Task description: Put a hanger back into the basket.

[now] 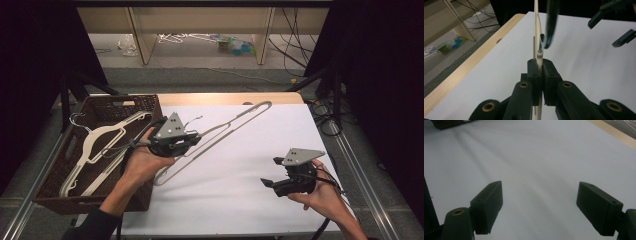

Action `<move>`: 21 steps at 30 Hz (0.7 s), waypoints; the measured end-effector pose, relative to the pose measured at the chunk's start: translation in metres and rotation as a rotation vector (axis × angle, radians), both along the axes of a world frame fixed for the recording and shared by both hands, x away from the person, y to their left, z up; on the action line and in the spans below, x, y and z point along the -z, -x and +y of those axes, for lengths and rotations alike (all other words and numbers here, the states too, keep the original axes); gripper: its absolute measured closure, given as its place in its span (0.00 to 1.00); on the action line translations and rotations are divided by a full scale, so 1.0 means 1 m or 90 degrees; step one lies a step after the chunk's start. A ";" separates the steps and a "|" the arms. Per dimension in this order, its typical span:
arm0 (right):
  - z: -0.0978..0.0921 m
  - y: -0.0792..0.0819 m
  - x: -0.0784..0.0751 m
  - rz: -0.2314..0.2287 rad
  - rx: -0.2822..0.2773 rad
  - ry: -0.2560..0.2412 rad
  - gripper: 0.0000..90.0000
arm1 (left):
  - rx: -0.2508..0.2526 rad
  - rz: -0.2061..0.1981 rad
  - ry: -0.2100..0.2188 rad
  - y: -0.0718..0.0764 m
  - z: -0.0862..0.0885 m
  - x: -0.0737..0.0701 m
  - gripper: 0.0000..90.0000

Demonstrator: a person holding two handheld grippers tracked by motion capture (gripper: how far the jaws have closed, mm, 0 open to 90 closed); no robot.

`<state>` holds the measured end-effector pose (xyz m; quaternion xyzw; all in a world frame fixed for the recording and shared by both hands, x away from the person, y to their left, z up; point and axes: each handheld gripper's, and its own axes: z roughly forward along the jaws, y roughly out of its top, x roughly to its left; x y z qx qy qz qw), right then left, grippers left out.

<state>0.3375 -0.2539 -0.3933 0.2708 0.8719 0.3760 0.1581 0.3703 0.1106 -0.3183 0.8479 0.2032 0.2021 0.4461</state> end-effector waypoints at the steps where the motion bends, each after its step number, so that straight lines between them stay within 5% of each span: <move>1: 0.000 0.000 0.001 -0.002 -0.003 0.002 0.25 | -0.010 0.011 0.028 0.000 0.006 -0.006 0.95; 12: 0.002 0.001 0.006 0.011 -0.009 0.006 0.25 | -0.028 0.077 0.170 0.001 0.053 -0.059 0.95; 15: 0.001 0.001 0.006 0.010 -0.008 0.008 0.25 | -0.043 0.075 0.187 0.000 0.068 -0.073 0.95; 21: -0.001 0.000 0.008 0.013 -0.008 0.006 0.25 | -0.096 0.057 0.178 0.001 0.116 -0.099 0.95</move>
